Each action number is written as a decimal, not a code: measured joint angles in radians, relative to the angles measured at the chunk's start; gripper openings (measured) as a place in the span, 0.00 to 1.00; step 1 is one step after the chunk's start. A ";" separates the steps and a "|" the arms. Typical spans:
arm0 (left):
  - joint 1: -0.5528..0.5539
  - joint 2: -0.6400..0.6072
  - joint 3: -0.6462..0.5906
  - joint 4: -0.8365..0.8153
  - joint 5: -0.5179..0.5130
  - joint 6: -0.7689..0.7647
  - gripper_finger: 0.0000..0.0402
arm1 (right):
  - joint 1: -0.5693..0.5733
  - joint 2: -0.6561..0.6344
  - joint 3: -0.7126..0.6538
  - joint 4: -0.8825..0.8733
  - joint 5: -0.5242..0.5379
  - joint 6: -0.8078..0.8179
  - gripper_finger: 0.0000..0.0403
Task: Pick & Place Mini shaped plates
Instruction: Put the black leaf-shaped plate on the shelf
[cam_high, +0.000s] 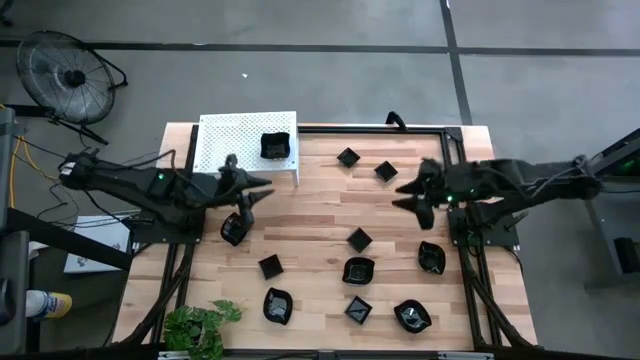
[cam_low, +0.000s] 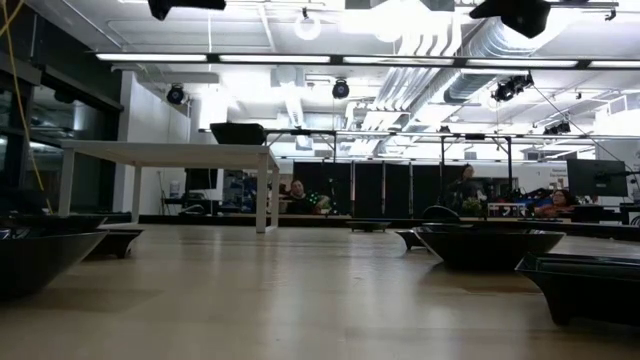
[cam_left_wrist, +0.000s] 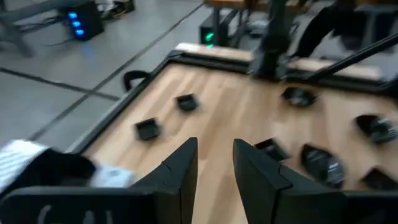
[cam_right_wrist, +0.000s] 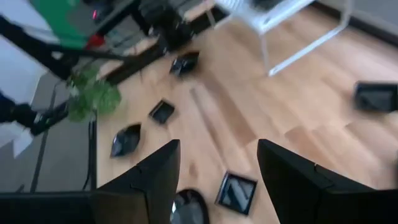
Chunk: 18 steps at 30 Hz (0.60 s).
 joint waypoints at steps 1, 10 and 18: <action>-0.014 0.007 -0.010 0.022 -0.001 -0.018 0.25 | 0.020 0.016 0.000 -0.001 -0.005 0.012 0.52; -0.231 0.069 -0.022 0.054 -0.223 -0.189 0.25 | 0.188 0.121 0.000 -0.002 0.044 0.096 0.52; -0.387 0.149 -0.022 0.161 -0.392 -0.270 0.25 | 0.357 0.223 0.000 0.006 0.095 0.197 0.52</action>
